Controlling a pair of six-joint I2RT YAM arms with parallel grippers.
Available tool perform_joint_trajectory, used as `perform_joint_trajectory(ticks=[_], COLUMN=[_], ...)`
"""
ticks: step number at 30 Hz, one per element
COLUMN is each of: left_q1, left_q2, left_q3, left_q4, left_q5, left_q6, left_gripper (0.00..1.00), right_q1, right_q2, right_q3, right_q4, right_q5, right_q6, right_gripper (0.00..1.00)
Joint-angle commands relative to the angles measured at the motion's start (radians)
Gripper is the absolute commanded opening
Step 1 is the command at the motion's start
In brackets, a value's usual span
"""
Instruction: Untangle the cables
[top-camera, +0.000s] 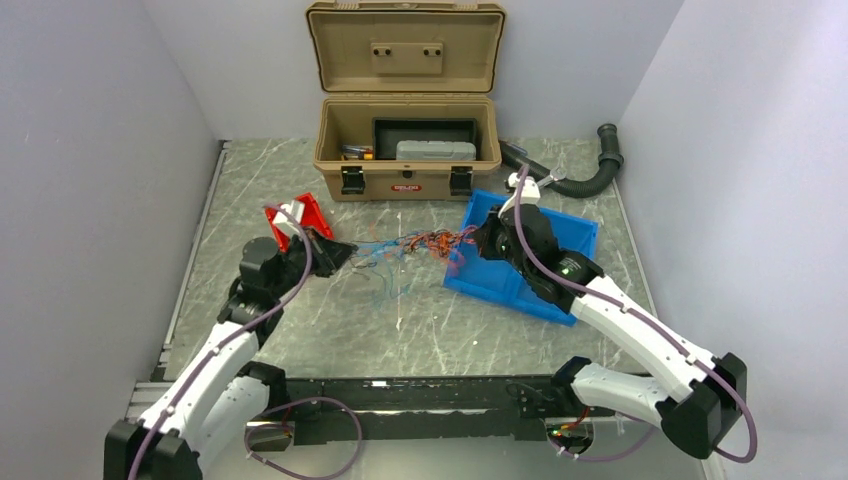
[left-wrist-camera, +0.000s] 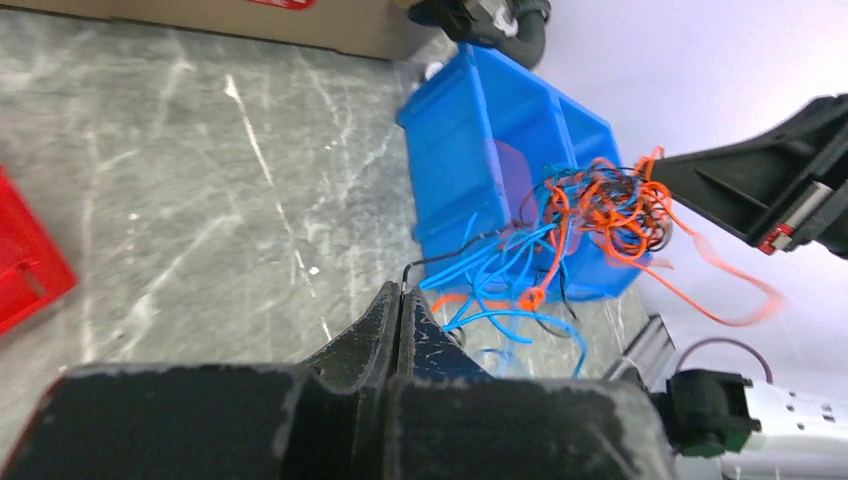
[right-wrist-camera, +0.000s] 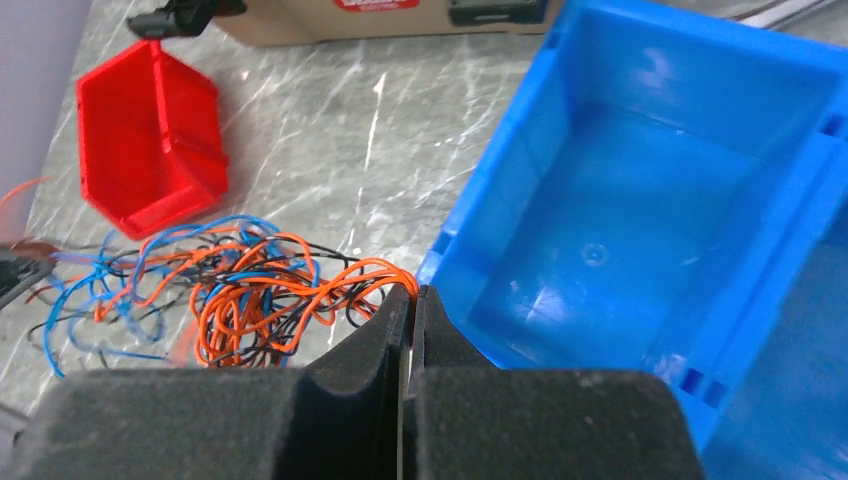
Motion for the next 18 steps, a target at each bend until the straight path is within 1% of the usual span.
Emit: perform_joint_trajectory(ticks=[1, 3, 5, 6, 7, 9, 10, 13, 16, 18], left_q1=[0.07, 0.07, 0.069, 0.069, 0.07, 0.069, 0.069, 0.069, 0.067, 0.063], left_q2=[-0.118, -0.121, -0.095, -0.081, -0.065, -0.042, -0.033, -0.014, -0.004, -0.006], left_q3=[-0.051, -0.054, -0.041, -0.032, -0.022, -0.012, -0.012, -0.007, 0.004, 0.014], left_q4=[-0.078, -0.022, 0.017, 0.033, 0.055, 0.092, 0.118, 0.176, 0.197, 0.188], left_q5=[-0.121, -0.052, 0.042, 0.078, 0.115, 0.175, 0.206, 0.277, 0.335, 0.357], left_q6=[0.001, -0.002, 0.003, 0.005, 0.008, 0.001, -0.005, -0.02, -0.018, -0.01], left_gripper=[0.0, 0.0, 0.0, 0.0, 0.0, 0.0, 0.0, 0.0, 0.0, 0.0], right_q1=[-0.016, -0.017, -0.017, -0.016, -0.018, -0.017, -0.016, -0.017, -0.015, -0.016], right_q2=[-0.07, -0.081, -0.084, -0.081, -0.077, -0.064, -0.06, -0.054, -0.04, -0.016], right_q3=[-0.001, -0.016, -0.031, -0.034, -0.034, -0.033, -0.037, -0.067, -0.083, -0.079], right_q4=[-0.069, -0.018, 0.05, 0.079, 0.109, 0.151, 0.173, 0.25, 0.299, 0.299], right_q5=[0.238, 0.156, 0.036, -0.039, -0.092, -0.202, -0.258, -0.378, -0.464, -0.506], right_q6=[0.003, -0.013, -0.053, -0.063, -0.07, -0.083, -0.084, -0.074, -0.083, -0.094], right_gripper=[0.0, 0.0, 0.0, 0.03, 0.1, 0.39, 0.49, 0.6, 0.61, 0.66])
